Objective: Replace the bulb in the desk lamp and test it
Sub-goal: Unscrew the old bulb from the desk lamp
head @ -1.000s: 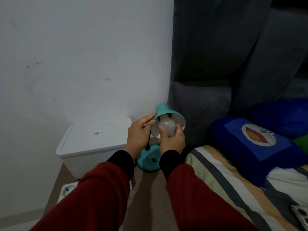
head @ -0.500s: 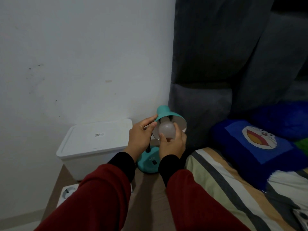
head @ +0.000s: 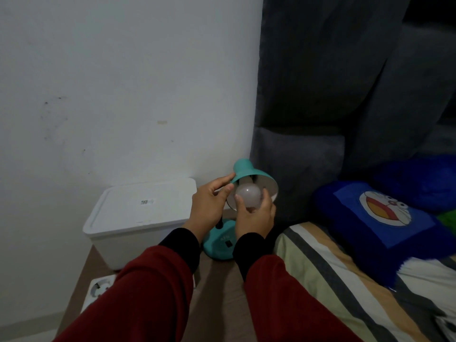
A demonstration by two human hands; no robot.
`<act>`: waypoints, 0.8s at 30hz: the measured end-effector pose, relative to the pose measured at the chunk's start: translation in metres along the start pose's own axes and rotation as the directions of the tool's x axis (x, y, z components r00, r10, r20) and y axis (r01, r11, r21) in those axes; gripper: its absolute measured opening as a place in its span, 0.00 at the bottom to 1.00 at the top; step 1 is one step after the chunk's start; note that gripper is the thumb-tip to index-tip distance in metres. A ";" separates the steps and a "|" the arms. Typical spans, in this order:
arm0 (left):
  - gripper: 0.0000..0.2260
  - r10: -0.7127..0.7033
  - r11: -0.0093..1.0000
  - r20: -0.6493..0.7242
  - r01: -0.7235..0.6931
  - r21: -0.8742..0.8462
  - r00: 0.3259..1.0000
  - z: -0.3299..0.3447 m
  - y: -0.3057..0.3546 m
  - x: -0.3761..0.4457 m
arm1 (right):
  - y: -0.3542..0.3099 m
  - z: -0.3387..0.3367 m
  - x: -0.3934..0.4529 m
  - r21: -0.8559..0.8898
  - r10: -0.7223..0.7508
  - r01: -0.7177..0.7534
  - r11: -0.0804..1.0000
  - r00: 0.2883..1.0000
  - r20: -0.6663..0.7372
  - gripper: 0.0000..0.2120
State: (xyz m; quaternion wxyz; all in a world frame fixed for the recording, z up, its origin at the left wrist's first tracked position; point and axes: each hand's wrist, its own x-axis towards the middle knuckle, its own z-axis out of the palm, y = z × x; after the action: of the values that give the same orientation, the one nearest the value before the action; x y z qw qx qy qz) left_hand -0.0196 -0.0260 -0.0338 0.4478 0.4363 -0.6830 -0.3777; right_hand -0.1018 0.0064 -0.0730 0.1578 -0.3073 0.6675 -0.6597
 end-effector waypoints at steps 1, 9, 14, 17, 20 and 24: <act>0.14 0.000 1.000 -0.002 0.000 0.000 1.000 0.000 0.000 0.000 | 0.000 0.000 0.000 -0.030 -0.029 0.029 0.999 1.000 -0.001 0.32; 0.14 -0.001 1.000 0.004 0.001 -0.001 1.000 -0.001 0.002 0.000 | -0.001 0.001 -0.001 0.001 0.020 -0.020 1.000 0.999 -0.032 0.32; 0.14 0.003 1.000 0.016 -0.003 -0.006 1.000 -0.001 0.003 -0.002 | -0.001 0.002 -0.001 0.037 0.050 -0.049 0.998 0.999 -0.016 0.38; 0.14 0.008 1.000 0.010 -0.009 0.014 1.000 -0.001 0.002 -0.001 | -0.003 0.002 -0.001 0.019 0.027 -0.027 0.999 1.000 -0.001 0.32; 0.14 0.007 1.000 0.004 -0.007 0.018 1.000 -0.001 0.001 0.000 | -0.005 0.002 -0.001 0.075 0.041 -0.040 0.996 0.999 -0.008 0.35; 0.14 0.012 1.000 0.005 -0.012 0.014 1.000 -0.002 0.001 0.000 | -0.008 0.000 -0.002 0.064 0.101 -0.099 0.993 0.995 -0.025 0.34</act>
State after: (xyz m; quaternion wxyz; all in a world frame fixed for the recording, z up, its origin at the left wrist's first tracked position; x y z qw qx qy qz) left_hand -0.0176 -0.0261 -0.0323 0.4453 0.4346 -0.6892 -0.3712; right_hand -0.0983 0.0081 -0.0656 0.1907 -0.2590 0.6633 -0.6758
